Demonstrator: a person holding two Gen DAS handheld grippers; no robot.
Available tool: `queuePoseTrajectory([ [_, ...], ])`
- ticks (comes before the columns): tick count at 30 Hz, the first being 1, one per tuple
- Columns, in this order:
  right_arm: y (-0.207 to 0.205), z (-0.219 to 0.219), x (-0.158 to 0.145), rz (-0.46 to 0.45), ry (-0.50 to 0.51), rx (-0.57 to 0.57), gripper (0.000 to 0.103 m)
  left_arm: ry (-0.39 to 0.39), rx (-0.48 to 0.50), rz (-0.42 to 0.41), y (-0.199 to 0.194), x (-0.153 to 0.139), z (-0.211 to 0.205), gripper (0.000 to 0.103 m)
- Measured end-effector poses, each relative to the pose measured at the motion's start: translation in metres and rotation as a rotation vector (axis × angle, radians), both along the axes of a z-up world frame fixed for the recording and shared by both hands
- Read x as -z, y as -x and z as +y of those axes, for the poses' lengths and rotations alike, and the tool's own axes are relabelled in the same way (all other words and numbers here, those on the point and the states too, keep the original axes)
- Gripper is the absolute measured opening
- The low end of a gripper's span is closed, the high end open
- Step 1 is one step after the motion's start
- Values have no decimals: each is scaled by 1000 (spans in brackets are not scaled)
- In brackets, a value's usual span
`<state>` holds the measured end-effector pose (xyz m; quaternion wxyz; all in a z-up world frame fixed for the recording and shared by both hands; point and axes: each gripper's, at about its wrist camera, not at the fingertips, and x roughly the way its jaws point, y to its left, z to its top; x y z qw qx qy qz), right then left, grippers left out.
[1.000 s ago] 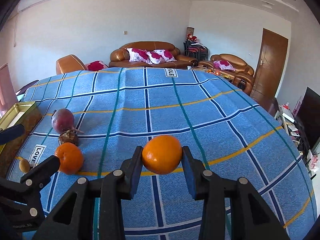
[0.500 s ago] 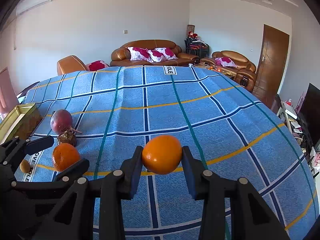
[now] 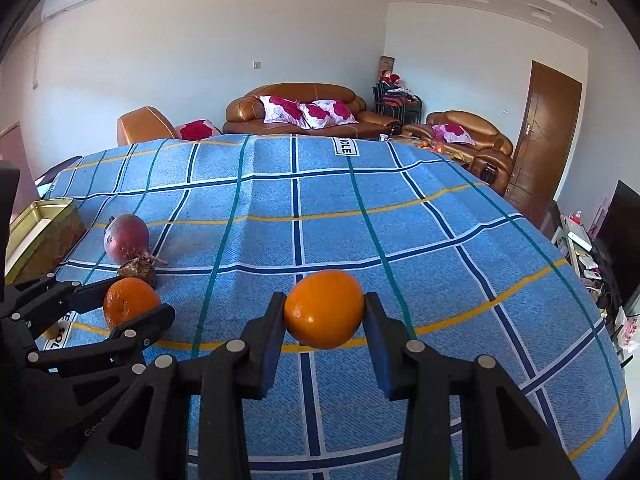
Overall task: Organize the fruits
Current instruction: 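Carry the oranges in both grippers back toward the gold tray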
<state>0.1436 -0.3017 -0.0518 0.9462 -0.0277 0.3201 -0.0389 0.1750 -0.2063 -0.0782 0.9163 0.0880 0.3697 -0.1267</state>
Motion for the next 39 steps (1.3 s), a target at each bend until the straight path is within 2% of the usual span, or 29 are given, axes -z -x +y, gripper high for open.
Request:
queuePoseTrajectory([
  [16,9,4,-6,-52,-1,-30,41,-8,-15,-147,20,-17,1,48],
  [39,28,1,-17,-160,-15,-42,41,34,-37,-239,36,-28,10,48],
])
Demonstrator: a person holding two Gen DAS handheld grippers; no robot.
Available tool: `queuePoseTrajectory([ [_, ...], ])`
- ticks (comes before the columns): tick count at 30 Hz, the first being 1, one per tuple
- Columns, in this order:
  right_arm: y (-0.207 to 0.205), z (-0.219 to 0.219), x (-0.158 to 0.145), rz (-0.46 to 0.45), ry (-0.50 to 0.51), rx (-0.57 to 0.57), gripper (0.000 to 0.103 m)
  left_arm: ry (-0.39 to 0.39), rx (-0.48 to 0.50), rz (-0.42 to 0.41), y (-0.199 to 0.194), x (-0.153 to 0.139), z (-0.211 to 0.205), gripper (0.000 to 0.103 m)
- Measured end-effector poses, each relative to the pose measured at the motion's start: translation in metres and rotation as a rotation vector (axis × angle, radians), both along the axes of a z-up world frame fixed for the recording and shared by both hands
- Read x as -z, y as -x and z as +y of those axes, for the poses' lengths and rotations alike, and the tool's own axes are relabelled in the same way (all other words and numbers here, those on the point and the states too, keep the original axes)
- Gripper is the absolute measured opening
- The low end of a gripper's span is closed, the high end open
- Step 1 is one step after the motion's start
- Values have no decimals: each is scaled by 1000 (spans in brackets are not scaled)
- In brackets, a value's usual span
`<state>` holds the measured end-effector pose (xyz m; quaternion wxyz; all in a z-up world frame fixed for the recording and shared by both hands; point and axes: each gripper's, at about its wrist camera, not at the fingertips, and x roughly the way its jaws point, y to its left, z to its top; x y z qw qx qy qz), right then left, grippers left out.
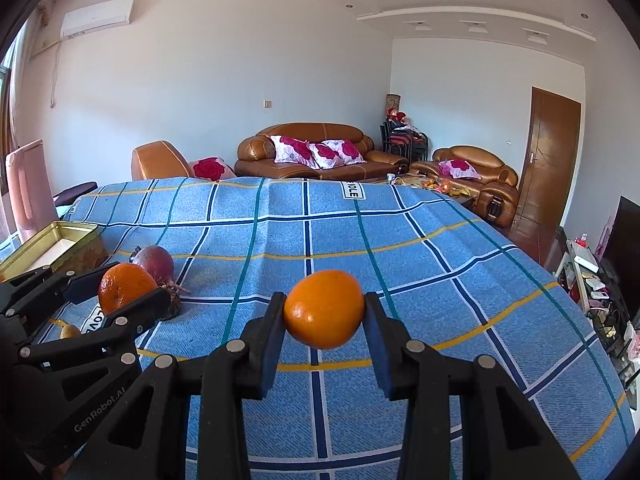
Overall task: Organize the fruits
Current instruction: 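Carry the oranges in both grippers back toward the gold tray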
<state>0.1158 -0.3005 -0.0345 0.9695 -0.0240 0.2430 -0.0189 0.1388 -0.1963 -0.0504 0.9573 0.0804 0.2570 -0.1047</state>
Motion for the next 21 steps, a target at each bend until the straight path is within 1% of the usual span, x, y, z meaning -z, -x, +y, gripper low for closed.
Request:
queuePoseTrajectory([
  [6,5,0,-2,-19,0,-2,41,7,-4,-30,5,-3,1,48],
  [21,12,0,-6,-59,-2,-12,41,28,-10,-63,11,-7,5,48],
])
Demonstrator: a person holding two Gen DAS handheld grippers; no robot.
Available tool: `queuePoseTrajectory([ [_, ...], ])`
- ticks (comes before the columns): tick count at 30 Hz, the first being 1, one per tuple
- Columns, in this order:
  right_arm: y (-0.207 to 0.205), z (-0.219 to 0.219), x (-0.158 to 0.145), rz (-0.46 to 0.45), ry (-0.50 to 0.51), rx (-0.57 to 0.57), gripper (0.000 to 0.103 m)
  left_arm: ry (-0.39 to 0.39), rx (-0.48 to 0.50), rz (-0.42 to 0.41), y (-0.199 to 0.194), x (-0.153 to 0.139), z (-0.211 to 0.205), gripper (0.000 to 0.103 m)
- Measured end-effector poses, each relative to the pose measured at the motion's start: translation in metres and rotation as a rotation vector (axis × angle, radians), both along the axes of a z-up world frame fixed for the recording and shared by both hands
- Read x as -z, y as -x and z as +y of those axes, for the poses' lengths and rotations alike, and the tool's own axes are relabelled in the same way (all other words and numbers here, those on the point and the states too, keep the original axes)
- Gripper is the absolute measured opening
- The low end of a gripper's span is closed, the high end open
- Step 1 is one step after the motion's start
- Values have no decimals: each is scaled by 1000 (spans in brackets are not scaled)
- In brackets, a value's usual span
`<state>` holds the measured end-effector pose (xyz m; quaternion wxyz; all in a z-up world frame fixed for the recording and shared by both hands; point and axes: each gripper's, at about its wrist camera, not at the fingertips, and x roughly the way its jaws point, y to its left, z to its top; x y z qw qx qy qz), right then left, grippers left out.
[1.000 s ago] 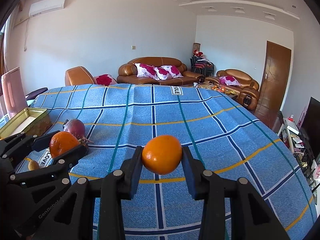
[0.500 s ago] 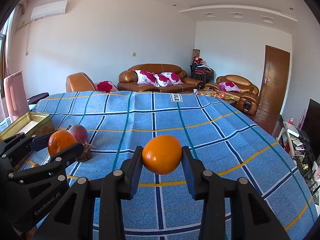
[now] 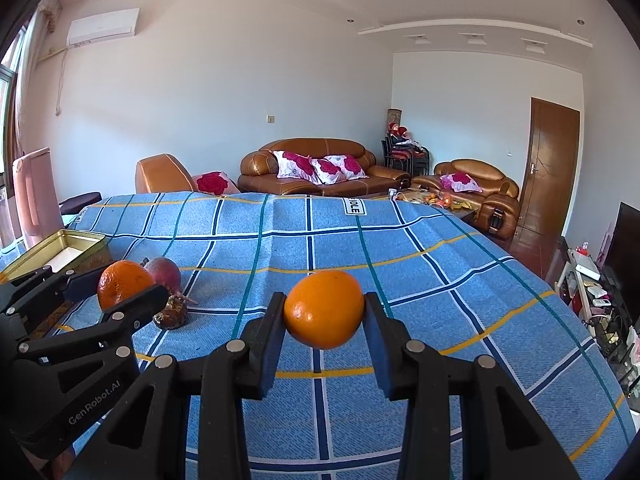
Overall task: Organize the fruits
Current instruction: 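Carry the oranges in both grippers back toward the gold tray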
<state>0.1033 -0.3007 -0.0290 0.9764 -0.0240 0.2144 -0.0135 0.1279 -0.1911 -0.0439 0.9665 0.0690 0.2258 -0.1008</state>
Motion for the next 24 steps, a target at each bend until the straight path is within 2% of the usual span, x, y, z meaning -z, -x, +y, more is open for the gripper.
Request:
queuePoseTrajectory([
  [13,10,2,-3,-56,-3,-27,41,0,-14,-51,9,-3,1,48],
  [24,5,6,-3,-40,8,-34,41,5,-32,-49,9,-4,4,47],
])
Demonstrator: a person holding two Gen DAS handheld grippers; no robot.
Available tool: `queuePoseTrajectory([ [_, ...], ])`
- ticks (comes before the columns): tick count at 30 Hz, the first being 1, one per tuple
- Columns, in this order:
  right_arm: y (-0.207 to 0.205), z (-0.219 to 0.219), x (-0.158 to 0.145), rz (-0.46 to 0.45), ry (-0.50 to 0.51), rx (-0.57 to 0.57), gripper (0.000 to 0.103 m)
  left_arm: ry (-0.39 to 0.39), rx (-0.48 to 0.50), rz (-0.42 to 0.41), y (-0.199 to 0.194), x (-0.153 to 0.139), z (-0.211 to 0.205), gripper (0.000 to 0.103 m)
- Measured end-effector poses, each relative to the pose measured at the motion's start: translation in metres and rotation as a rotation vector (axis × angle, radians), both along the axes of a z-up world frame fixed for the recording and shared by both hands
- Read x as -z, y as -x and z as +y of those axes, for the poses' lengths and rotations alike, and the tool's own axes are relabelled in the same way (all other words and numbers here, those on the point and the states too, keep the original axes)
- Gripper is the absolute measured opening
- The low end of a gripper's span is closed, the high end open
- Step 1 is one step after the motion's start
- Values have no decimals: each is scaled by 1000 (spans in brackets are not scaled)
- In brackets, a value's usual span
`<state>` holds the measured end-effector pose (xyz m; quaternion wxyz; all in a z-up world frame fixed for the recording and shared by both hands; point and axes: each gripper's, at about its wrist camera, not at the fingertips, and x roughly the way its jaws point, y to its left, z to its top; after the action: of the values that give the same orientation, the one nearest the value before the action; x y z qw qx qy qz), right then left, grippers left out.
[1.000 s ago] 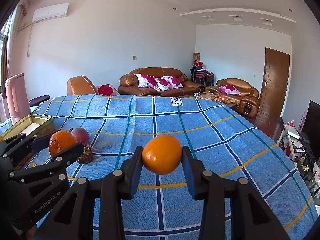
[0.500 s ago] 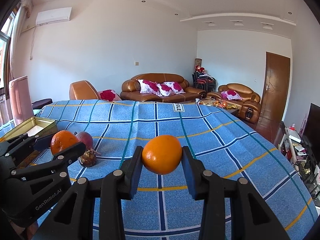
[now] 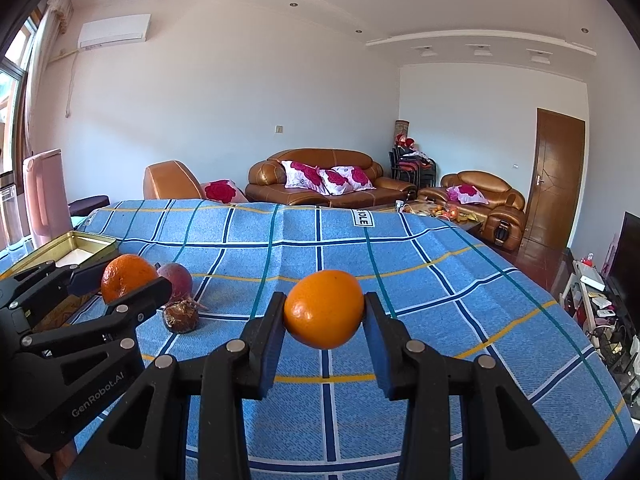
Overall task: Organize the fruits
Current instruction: 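Carry the oranges in both grippers back toward the gold tray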
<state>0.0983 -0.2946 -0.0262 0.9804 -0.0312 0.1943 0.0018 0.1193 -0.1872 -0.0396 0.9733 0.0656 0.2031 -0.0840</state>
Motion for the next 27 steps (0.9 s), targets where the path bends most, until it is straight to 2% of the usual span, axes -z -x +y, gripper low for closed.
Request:
queuePoseTrajectory([
  [13,-3,6,2,24,-18,-25,41,0,-20,34,0,2,17,47],
  [27,5,39,5,42,-19,-80,41,29,-43,66,6,5,48,47],
])
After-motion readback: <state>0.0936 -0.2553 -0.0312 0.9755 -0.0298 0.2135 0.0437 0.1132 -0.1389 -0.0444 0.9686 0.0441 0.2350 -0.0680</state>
